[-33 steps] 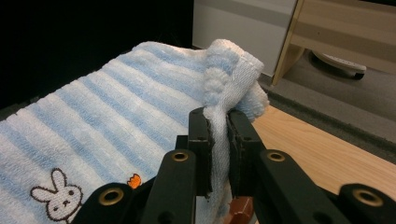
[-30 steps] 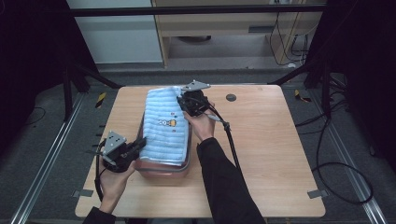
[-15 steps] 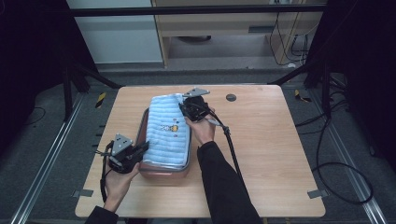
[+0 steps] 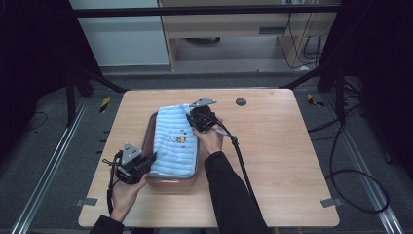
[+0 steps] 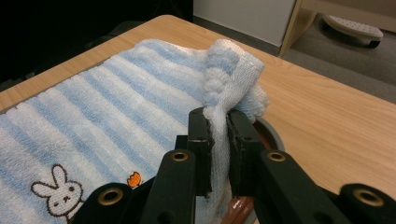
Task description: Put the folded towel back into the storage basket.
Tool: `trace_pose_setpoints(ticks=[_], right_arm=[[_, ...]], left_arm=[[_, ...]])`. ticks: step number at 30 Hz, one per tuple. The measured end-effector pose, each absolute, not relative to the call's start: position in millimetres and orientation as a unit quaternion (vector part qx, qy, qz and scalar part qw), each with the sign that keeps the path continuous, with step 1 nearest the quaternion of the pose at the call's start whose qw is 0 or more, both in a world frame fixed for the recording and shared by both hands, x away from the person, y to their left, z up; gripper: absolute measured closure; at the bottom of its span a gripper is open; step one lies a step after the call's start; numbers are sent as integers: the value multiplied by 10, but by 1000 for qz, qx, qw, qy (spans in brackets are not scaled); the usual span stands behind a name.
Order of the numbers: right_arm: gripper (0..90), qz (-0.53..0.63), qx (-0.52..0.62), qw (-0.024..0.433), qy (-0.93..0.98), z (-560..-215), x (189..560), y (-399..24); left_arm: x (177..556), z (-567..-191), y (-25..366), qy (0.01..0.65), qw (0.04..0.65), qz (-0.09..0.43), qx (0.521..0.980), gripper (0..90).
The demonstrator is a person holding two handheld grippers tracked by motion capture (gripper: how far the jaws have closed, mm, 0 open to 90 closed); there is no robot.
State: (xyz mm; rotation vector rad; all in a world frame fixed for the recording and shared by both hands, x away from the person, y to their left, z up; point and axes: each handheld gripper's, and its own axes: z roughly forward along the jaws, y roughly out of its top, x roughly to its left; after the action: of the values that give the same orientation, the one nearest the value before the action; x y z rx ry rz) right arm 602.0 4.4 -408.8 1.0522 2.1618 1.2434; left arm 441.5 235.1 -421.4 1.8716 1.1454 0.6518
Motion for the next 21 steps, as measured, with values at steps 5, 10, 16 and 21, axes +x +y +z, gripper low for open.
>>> trace_pose_setpoints(ticks=[5, 10, 16, 21], right_arm=[[814, 443, 379, 212, 784, -4149, 6022, 59], [808, 436, 379, 208, 789, -4199, 6022, 78], [787, 426, 381, 201, 796, -4250, 6030, 105], [702, 416, 383, 199, 800, -4295, 6031, 97]], left_arm=[[4411, -4252, 2351, 457, 407, 258, 747, 854], [4407, -4272, 2357, 462, 403, 255, 748, 852], [4430, -4297, 2377, 470, 391, 251, 751, 838], [4454, -4320, 2393, 476, 387, 250, 749, 799]])
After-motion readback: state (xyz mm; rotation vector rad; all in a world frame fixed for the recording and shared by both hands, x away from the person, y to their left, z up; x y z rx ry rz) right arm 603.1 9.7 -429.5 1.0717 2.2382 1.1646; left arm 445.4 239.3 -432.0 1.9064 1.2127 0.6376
